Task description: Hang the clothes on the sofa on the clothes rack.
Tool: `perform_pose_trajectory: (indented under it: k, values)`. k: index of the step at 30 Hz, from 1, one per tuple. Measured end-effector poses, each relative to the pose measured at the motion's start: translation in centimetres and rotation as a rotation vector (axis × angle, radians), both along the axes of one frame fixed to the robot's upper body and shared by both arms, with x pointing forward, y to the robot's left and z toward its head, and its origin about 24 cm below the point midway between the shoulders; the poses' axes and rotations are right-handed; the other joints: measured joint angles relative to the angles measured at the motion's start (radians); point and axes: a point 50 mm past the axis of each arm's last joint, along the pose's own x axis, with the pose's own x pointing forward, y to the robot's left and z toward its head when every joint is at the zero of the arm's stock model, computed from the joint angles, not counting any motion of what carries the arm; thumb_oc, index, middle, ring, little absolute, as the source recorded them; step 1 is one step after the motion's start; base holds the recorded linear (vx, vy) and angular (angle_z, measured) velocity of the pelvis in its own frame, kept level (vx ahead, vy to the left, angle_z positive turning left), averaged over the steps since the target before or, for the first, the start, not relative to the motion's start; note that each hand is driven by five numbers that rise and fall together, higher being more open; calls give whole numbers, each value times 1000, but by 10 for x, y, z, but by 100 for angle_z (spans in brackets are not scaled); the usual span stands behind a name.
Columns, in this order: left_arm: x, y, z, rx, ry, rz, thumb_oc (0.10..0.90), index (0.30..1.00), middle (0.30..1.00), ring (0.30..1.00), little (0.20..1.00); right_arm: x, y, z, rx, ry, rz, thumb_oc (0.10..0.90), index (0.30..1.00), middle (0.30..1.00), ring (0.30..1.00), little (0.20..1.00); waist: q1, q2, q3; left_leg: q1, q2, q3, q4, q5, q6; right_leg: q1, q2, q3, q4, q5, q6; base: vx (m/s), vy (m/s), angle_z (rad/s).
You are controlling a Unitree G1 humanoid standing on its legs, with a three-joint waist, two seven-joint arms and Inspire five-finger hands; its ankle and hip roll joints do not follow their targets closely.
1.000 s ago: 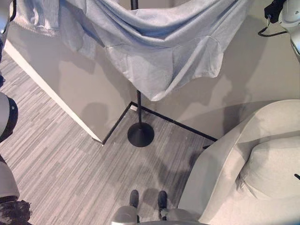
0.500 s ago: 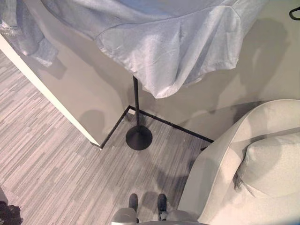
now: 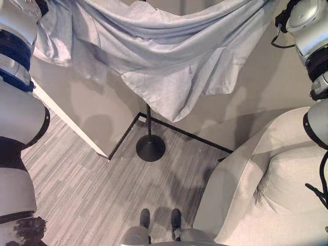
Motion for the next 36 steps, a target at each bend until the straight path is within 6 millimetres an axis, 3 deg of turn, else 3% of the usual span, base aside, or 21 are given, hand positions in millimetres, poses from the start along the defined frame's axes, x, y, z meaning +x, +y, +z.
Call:
perform_pose_trajectory:
  k: [2, 4, 12, 14, 17, 20, 26, 27, 28, 30, 31, 34, 36]
  values:
    - [0, 14, -12, -89, 13, 13, 400, 300, 300, 300, 300, -1, -9, -3, 82, -4, -11, 400, 300, 300, 300, 300, -12, -24, 72, 0, 1, 5, 0, 2, 0, -3, 1, 2, 0, 3, -3, -11, 4, -7]
    - [-12, 35, -8, -149, -24, 28, 400, 300, 300, 300, 300, -2, -12, -4, 70, 4, 7, 400, 300, 300, 300, 300, -22, -24, 90, 4, 4, 10, -5, 2, 0, -3, 4, 1, 0, 3, -3, 44, 4, -4]
    - [-29, 41, 6, -91, -105, -37, 400, 300, 300, 300, 300, -33, -7, 25, -178, -98, 131, 400, 300, 300, 300, 300, -27, -26, 98, 65, 11, 13, -7, -1, -3, 56, 11, -3, 0, 3, -3, 29, 0, -3]
    - [-39, 38, 7, -41, -173, -90, 400, 300, 300, 300, 300, -48, -13, 19, -220, -126, 188, 400, 300, 300, 300, 300, -25, -27, 97, 67, 12, 10, -7, -3, -5, 60, 12, -5, 0, 3, -4, 6, -3, 2]
    - [-54, 36, -5, 31, -225, -141, 400, 300, 300, 300, 300, -63, -26, -7, -224, -119, 241, 400, 300, 300, 300, 300, -22, -29, 96, 75, 12, 8, -7, -7, -7, 68, 12, -6, 0, 2, -4, 1, -3, 2]
    - [-68, 42, -36, 66, -229, -163, 400, 300, 300, 300, 300, -79, -43, -49, -193, -69, 276, 400, 300, 300, 300, 300, -19, -29, 96, 76, 10, 4, -7, -10, -6, 69, 10, -8, 0, 1, -5, -19, -20, 3]
    - [-83, 67, -107, 0, -86, -126, 400, 300, 300, 300, 300, -92, -66, -127, -125, 181, 282, 400, 300, 300, 300, 300, -7, -33, 95, 76, 4, 13, -8, -12, -11, 64, 4, -2, -1, -9, -10, -24, -21, -7]
    - [-108, 70, -133, -81, -112, -159, 400, 300, 300, 300, 300, -107, -66, -146, -126, 230, 311, 400, 300, 300, 300, 300, -15, -30, 94, 70, 4, 16, -7, -12, -10, 57, 3, -1, -1, -13, -15, 0, 0, 0]
    - [-112, 72, -145, -117, -95, -156, 400, 300, 300, 300, 300, -109, -67, -157, -145, 278, 311, 400, 300, 300, 300, 300, -16, -31, 94, 69, 6, 14, -7, -8, -7, 58, 5, -3, -1, -7, -12, -26, -7, -3]
    - [-130, 69, -150, -126, -110, -176, 400, 300, 300, 300, 300, -118, -57, -143, -148, 201, 361, 400, 300, 300, 300, 300, -14, -23, 90, 66, 7, 18, -7, -6, -6, 53, 5, -2, 0, -4, -9, 11, 9, -2]
    - [-145, 69, -147, -149, -207, -173, 400, 300, 300, 300, 300, -123, -53, -127, -102, 45, 380, 400, 300, 300, 300, 300, -14, -21, 89, 76, 7, 18, -7, -9, -4, 63, 6, -5, -1, -5, -10, 34, 41, -2]
    - [-127, 79, -112, -190, -361, -122, 400, 300, 300, 300, 300, -104, -56, -68, -105, -166, 299, 400, 300, 300, 300, 300, 10, -18, 88, 85, 9, 18, -2, -10, -4, 75, 8, -7, 0, 0, -5, -9, 59, 1]
    - [-123, 78, -87, -163, -434, -105, 400, 300, 300, 300, 300, -102, -53, -31, -106, -299, 259, 400, 300, 300, 300, 300, 19, -18, 88, 86, 9, 18, -1, -10, -4, 76, 7, -6, -1, 0, -3, 26, 114, 1]
